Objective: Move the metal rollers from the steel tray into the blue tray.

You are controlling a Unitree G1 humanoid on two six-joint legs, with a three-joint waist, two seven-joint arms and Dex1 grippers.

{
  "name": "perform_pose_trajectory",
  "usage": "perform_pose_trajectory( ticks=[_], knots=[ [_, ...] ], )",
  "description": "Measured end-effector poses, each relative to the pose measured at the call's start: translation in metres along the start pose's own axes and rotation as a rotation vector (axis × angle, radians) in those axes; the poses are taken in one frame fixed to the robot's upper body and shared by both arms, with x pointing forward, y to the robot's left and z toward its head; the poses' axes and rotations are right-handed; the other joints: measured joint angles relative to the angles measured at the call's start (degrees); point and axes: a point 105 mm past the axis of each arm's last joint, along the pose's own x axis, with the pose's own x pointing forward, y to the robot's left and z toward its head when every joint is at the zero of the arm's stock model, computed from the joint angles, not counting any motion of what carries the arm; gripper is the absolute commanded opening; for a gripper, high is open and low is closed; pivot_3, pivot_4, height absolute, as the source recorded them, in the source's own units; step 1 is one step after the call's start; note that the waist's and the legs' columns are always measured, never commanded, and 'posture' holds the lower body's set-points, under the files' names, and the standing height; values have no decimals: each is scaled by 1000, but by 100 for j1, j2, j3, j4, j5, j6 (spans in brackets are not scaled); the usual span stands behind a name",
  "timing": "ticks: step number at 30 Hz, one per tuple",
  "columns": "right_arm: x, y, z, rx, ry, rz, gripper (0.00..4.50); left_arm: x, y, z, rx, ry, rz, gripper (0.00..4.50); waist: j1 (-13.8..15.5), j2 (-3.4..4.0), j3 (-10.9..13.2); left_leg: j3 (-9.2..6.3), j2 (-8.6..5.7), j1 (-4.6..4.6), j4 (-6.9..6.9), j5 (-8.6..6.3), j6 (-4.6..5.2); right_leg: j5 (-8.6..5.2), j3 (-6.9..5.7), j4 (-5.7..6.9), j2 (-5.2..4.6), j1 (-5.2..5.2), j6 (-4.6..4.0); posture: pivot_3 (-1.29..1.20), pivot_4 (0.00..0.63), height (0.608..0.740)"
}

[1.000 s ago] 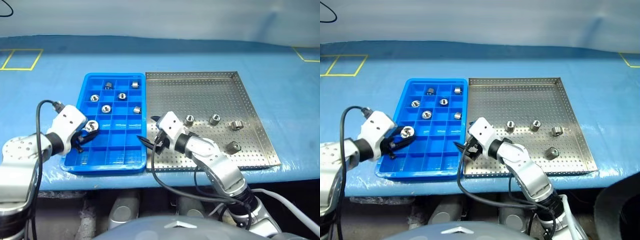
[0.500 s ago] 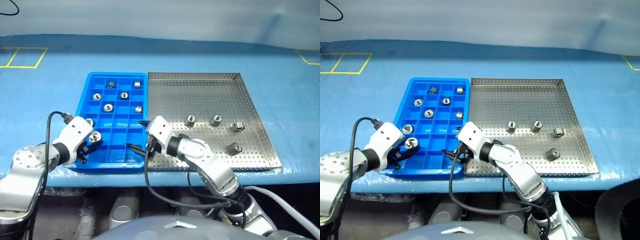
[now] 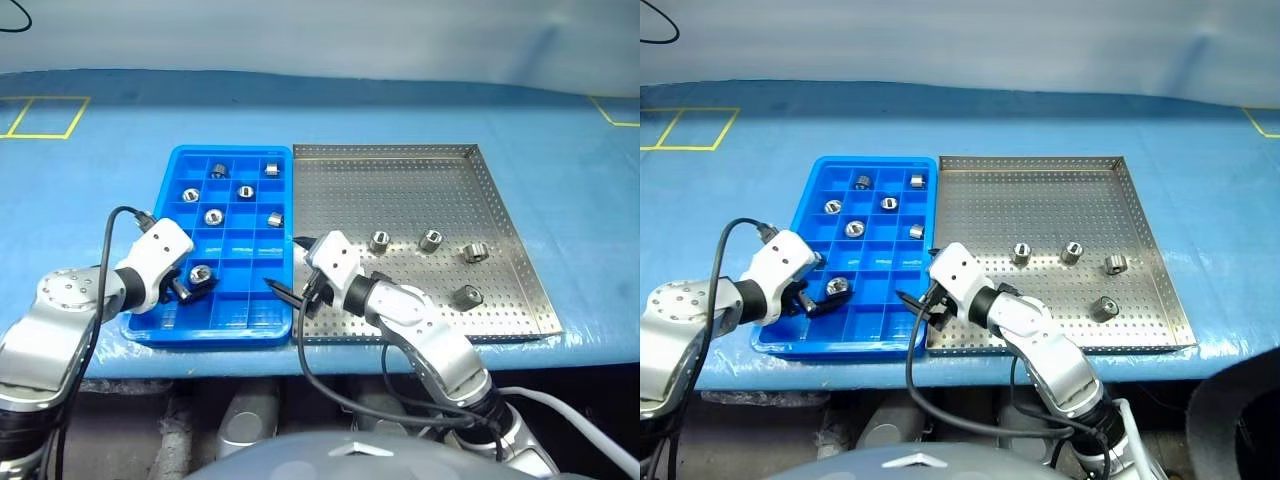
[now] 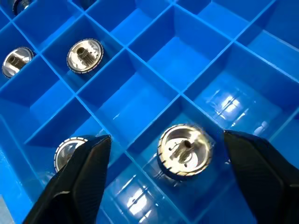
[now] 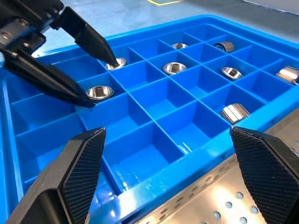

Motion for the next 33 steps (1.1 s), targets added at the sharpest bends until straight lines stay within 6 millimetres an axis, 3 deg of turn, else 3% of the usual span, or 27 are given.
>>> perform_pose_trajectory(
  ticks=[5, 9, 12, 17, 22, 33],
  knots=[
    [-16, -11, 0, -5, 9, -79, 4500, 13, 19, 82, 93, -289, -24, 4020, -44, 5, -1, -5, -2, 0, 14, 9, -7, 9, -6, 8, 4, 12, 12, -51, 150, 740],
    [-34, -20, -9, 22, 43, -174, 4500, 51, 17, 113, 131, -343, -66, 4020, -161, 1, -3, 1, -4, -2, 18, 12, -6, 20, 1, 5, 6, 10, 30, -93, 150, 740],
    [-48, -25, -16, 57, 69, -251, 4500, 83, 3, 131, 159, -362, -139, 4020, -260, 1, -3, 11, -4, -6, 17, 11, -7, 24, 5, 2, 4, 6, 36, -131, 150, 740],
    [-71, -27, -28, 105, 116, -356, 4500, 127, -20, 147, 214, -340, -246, 4020, -429, 2, -4, 30, -1, -6, 19, -10, 24, 19, 15, 2, 5, 0, 42, -184, 150, 740],
    [-82, -29, -30, 119, 126, -422, 4500, 161, -37, 143, 273, -268, -326, 4020, -607, 2, -3, 51, 0, -5, 30, -19, 40, 24, 35, 2, 8, -1, 57, -226, 150, 740],
    [-87, -31, -29, 131, 120, -483, 4500, 190, -49, 129, 309, -188, -375, 4020, -850, 2, -4, 95, 0, -2, 50, -32, 67, 43, 80, -2, 12, -1, 92, -256, 150, 740]
  ],
)
